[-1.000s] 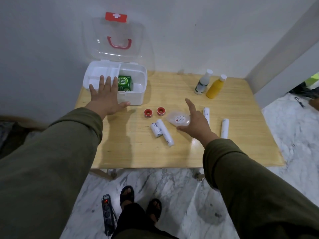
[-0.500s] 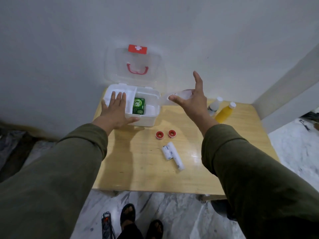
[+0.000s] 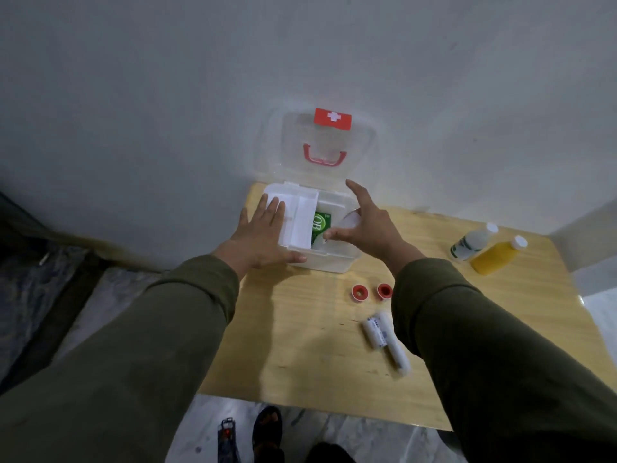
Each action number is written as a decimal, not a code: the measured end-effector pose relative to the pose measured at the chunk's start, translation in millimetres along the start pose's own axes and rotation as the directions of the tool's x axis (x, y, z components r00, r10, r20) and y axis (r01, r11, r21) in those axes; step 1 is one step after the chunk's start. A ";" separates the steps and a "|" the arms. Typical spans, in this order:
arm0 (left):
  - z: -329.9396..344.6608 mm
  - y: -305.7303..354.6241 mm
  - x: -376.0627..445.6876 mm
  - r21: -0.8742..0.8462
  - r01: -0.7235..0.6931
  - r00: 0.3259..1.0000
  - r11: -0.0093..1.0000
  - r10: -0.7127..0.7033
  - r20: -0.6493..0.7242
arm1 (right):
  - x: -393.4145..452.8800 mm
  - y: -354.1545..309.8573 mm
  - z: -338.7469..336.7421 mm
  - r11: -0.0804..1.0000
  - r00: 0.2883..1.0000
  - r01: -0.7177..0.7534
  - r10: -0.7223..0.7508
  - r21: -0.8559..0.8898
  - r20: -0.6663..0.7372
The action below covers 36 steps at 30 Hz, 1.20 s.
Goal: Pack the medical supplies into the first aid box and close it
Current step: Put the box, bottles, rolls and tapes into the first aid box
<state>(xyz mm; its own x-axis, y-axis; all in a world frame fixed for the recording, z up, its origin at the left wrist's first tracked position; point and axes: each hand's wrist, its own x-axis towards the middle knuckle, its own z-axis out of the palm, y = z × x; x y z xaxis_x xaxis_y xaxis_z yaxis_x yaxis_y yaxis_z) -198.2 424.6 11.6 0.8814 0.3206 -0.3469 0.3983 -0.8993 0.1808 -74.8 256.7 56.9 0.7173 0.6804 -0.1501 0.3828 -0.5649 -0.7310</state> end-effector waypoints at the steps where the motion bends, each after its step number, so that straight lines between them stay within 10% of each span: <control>1: 0.6 0.3 0.4 0.000 0.003 1.000 1.000 -0.003 0.001 | 1.7 1.7 4.5 1.000 1.000 -0.008 0.008 -0.001 0.005; 20: 2.0 3.1 2.1 -0.003 0.032 0.999 0.999 -0.032 0.014 | 8.2 6.6 36.6 0.992 0.999 0.031 -0.029 -0.124 0.018; 36: 2.2 2.8 3.2 -0.004 0.034 0.999 0.999 -0.034 0.020 | 24.3 2.8 43.5 0.975 0.961 -0.155 0.112 0.157 0.251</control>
<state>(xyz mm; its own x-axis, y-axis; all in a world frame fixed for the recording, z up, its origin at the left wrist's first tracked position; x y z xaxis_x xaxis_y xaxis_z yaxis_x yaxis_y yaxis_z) -194.9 422.4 8.9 0.8622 0.3447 -0.3712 0.4289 -0.8867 0.1728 -81.5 292.0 22.3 0.5862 0.7081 -0.3937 0.1706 -0.5829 -0.7944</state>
